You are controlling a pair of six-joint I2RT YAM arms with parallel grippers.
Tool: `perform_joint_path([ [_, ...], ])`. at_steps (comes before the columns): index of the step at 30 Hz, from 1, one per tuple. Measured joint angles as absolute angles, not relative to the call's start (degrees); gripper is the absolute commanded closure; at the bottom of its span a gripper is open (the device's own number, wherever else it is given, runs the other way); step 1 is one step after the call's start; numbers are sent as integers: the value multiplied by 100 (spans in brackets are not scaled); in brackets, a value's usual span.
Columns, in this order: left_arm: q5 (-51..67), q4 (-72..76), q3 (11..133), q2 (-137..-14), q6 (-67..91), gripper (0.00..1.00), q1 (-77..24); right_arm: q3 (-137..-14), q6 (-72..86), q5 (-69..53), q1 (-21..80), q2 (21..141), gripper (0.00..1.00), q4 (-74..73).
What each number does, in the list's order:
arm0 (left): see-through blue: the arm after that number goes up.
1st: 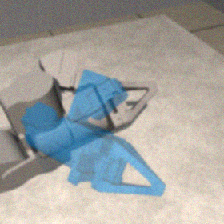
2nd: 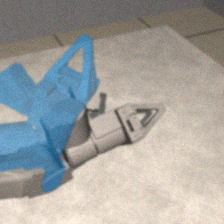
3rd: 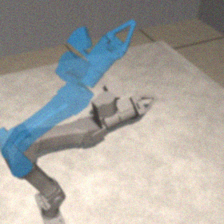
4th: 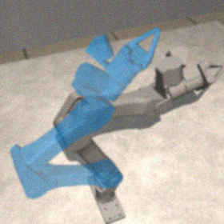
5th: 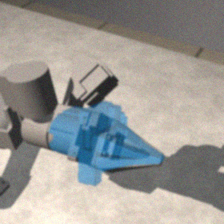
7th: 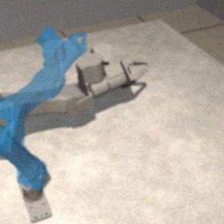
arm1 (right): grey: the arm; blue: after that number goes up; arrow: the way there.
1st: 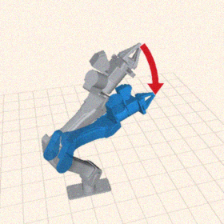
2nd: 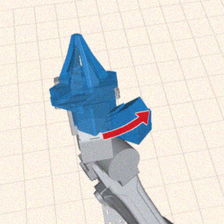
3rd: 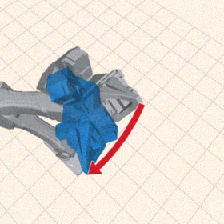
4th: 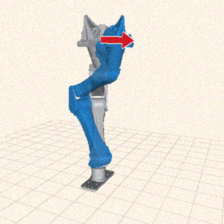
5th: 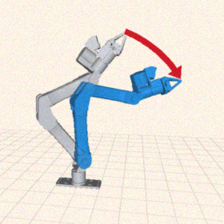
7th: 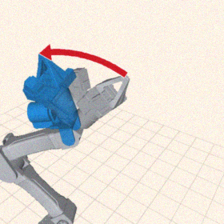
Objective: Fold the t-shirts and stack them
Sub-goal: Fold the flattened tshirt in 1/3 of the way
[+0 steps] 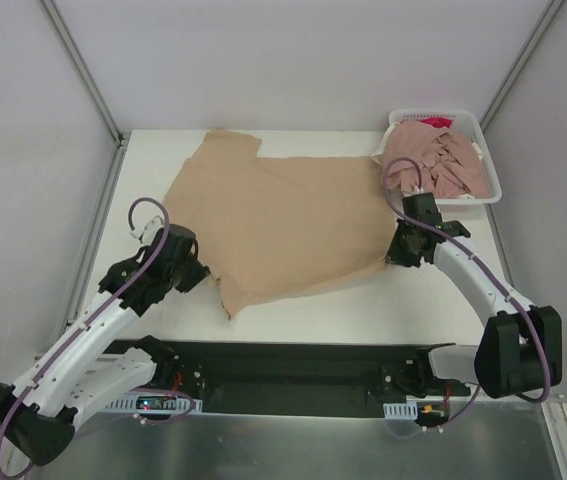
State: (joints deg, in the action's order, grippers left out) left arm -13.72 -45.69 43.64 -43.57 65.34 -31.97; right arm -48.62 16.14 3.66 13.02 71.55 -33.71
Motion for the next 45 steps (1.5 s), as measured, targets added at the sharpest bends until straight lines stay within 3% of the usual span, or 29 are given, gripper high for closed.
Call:
perform_joint_path([
  [9,-917,-3575,5391,-5916,5671,100,-1723,-6204,1378,392,1203,8204,99,-3651],
  [23,-150,-2893,7089,-8254,4866,100,-690,-7970,1140,434,891,9734,98,-3894],
  [29,113,-2781,7972,-9531,4617,100,-572,-8348,1105,521,862,10390,93,-3889],
  [30,106,-2790,8158,-9782,4580,100,-552,-8425,1103,558,860,10501,88,-3898],
  [31,95,-2762,8313,-10020,4563,88,-550,-8475,1100,585,860,10580,85,-3896],
  [32,93,-2766,8486,-10241,4552,54,-521,-8552,1094,633,858,10672,81,-3896],
  [33,102,-2753,8643,-10460,4528,29,-497,-8637,1083,722,860,10766,70,-3896],
  [34,104,-2738,8759,-10621,4473,12,-467,-8674,1087,779,860,10814,61,-3881],
  [35,137,-2742,8903,-10801,4477,1,-410,-8694,1081,858,858,10836,52,-3872],
  [36,163,-2729,9019,-10951,4445,1,-351,-8694,1039,934,856,10838,37,-3881],
  [37,200,-2711,9078,-11041,4429,1,-301,-8694,1057,978,856,10831,32,-3883],
  [41,252,-2724,8960,-10919,4418,1,-169,-8536,921,1002,860,10676,16,-3793],
  [43,255,-2644,8558,-10567,4418,1,-167,-8197,854,943,902,10381,14,-3710],
  [45,259,-2657,8042,-10121,4429,1,-183,-7806,821,878,1000,10033,4,-3640],
])
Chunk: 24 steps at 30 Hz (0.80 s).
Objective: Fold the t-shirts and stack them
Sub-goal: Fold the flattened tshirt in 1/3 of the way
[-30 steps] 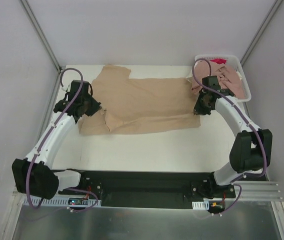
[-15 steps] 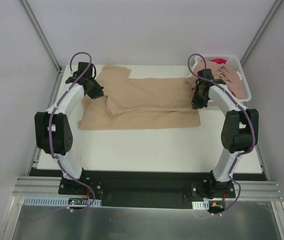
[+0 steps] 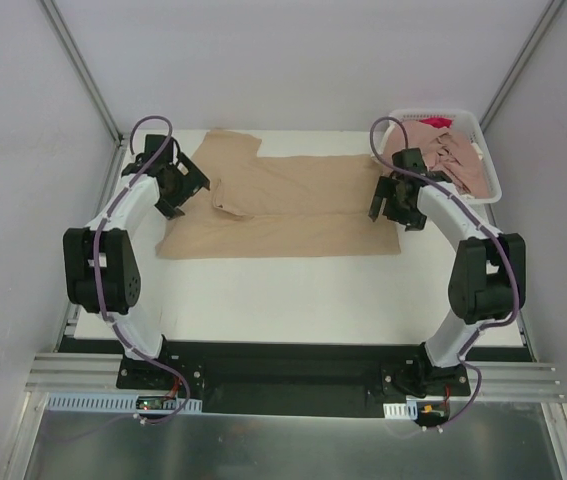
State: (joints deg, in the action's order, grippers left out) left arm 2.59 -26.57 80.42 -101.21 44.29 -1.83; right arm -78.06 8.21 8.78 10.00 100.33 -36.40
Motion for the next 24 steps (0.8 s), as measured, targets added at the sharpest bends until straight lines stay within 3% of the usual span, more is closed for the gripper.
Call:
perform_joint_path([
  [2,283,-2683,7603,-9736,4447,1,-191,-7489,792,845,1199,9743,0,-3516],
  [6,506,-2663,7091,-9520,4475,1,-191,-7330,727,659,1675,9692,3,-3301],
  [15,1201,-2335,6753,-10464,4600,1,-189,-7419,720,305,1835,10744,3,-2825],
  [24,967,-1831,5159,-9205,4740,1,-187,-6318,956,-12,1839,10097,3,-2359],
])
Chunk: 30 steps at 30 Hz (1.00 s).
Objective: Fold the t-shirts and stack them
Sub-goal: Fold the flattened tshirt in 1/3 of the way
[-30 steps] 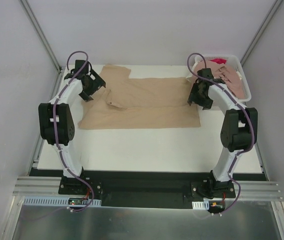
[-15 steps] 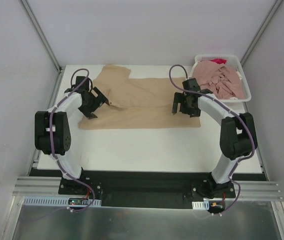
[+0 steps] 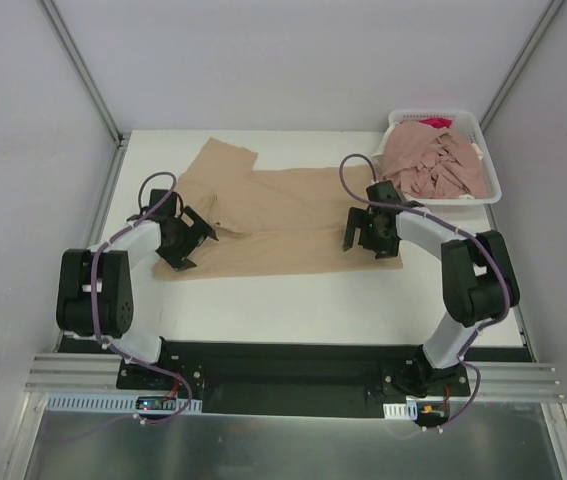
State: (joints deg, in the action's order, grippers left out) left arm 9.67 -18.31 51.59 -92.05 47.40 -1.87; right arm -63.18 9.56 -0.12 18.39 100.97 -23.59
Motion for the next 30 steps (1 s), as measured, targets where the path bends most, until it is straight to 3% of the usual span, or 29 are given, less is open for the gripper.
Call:
perform_joint_path([
  [6,687,-1896,3625,-7487,5059,1,-183,-4871,1347,-161,2244,8777,3,-2237],
  [11,373,-2985,2895,-5789,5262,1,-187,-4163,1686,-250,2821,7918,3,-2659],
  [16,375,-3544,2963,-4604,5437,1,-585,-4141,1785,-163,2871,7417,3,-3144],
  [20,200,-3642,3428,-4842,5645,2,-1544,-4401,1774,-5,2871,7183,3,-3347],
  [25,-176,-3645,4036,-5911,5819,31,-1942,-4543,1741,115,2871,7074,3,-3367],
  [28,-491,-3660,4370,-6549,5798,44,-1984,-4545,1732,163,2871,7070,3,-3428],
  [29,-602,-3662,4495,-6751,5802,55,-1992,-4543,1728,202,2871,7067,3,-3446],
  [30,-679,-3660,4615,-6941,5802,60,-1992,-4543,1723,233,2871,7065,3,-3459],
])
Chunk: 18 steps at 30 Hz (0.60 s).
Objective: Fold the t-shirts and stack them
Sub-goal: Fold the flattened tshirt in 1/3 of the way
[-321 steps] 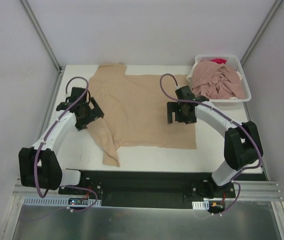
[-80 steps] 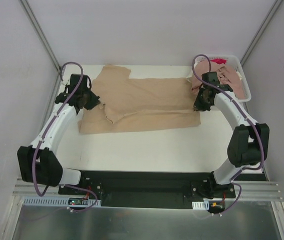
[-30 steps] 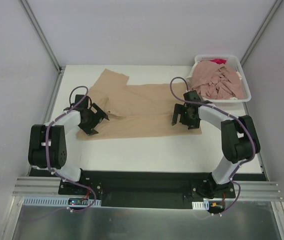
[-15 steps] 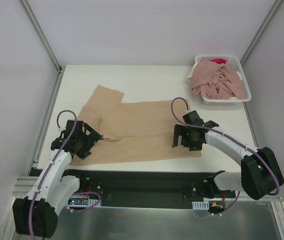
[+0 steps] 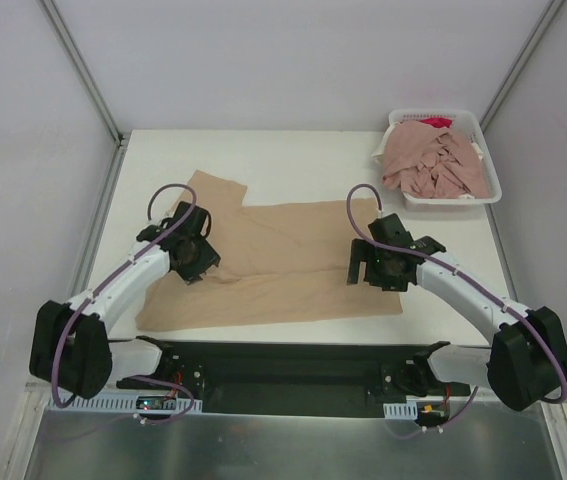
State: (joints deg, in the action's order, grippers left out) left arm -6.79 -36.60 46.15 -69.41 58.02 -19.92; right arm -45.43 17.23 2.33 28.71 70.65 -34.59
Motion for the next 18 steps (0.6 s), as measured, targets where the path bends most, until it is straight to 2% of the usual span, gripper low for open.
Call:
perform_joint_path([
  [1,-764,-3660,4744,-7111,5800,65,-1992,-4543,1708,263,2871,7061,3,-3479],
  [2,-810,-3660,4880,-7277,5776,81,-1992,-4543,1697,290,2871,7054,3,-3503],
  [4,-873,-3653,5153,-7592,5745,100,-1992,-4543,1680,351,2869,7028,3,-3546],
  [18,-1035,-3505,6348,-8840,5336,100,-2563,-4543,1525,530,2646,6860,3,-3651],
])
